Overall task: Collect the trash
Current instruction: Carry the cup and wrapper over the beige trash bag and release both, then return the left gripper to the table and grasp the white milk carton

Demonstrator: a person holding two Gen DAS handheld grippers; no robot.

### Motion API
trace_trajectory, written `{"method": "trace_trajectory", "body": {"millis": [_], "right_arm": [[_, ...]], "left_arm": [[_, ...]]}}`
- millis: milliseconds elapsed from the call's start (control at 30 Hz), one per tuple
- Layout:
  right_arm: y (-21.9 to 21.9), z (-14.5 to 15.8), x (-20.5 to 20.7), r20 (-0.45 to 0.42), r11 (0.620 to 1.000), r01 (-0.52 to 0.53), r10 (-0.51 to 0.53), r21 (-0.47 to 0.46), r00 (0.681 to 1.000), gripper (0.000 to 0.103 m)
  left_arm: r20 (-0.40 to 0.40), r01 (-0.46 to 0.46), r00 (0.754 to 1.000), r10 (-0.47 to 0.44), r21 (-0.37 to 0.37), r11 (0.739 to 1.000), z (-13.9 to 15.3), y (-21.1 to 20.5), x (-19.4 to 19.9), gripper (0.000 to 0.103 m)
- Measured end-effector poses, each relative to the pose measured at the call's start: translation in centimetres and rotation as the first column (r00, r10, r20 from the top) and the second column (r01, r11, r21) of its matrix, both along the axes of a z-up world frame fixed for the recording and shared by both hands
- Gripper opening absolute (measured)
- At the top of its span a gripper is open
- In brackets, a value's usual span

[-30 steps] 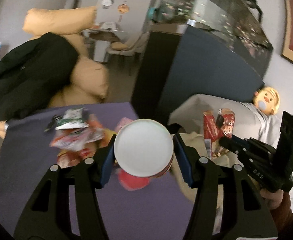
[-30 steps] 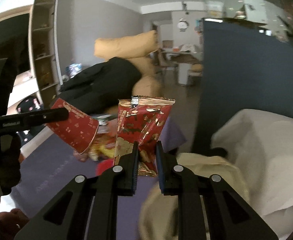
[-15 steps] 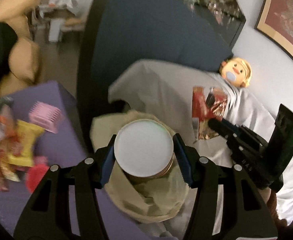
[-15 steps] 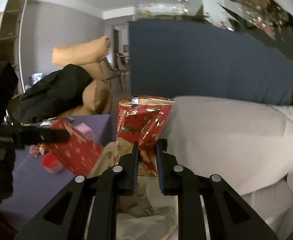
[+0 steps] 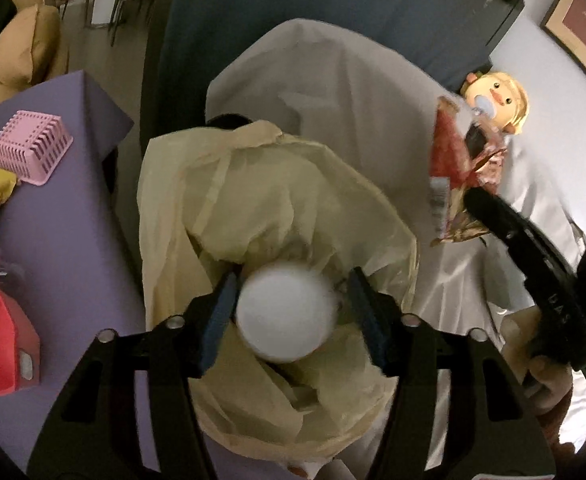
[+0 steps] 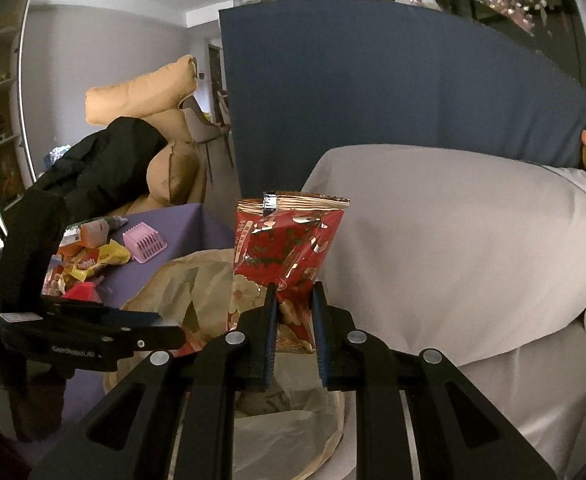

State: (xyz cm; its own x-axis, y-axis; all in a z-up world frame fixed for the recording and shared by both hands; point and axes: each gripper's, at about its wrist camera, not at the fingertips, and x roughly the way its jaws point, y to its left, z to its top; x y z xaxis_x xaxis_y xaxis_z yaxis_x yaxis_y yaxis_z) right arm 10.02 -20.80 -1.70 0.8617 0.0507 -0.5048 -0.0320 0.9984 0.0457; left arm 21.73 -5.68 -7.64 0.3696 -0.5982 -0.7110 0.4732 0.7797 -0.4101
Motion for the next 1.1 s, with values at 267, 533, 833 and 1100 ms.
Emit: {"method": "trace_trajectory", "body": {"millis": [267, 533, 833, 1100], "right_arm": [[0.9, -0.3, 0.3, -0.008, 1.0, -0.019, 0.019, 0.003, 1.0, 0.017], [2.7, -1.5, 0.3, -0.049, 0.993, -0.106, 0.108, 0.052, 0.993, 0.017], [7.1, -5.5, 1.8, -0.153, 0.969, -0.218, 0.235, 0.118, 0.96, 0.017], [7.3, -10.5, 4.2, -0.305, 0.987, -0.145, 0.159, 0.068, 0.939, 0.017]], "left_arm": [[0.054, -0.063, 0.997, 0.063, 0.0, 0.998, 1.9, 1.9, -0.9, 0.069], [0.118, -0.167, 0.98, 0.16, 0.052, 0.985, 3.2, 6.9, -2.6, 0.069], [0.123, -0.273, 0.957, 0.263, 0.069, 0.96, 2.2, 12.9, -4.0, 0.069], [0.109, -0.327, 0.941, 0.321, 0.046, 0.944, 1.9, 16.2, -4.7, 0.069]]}}
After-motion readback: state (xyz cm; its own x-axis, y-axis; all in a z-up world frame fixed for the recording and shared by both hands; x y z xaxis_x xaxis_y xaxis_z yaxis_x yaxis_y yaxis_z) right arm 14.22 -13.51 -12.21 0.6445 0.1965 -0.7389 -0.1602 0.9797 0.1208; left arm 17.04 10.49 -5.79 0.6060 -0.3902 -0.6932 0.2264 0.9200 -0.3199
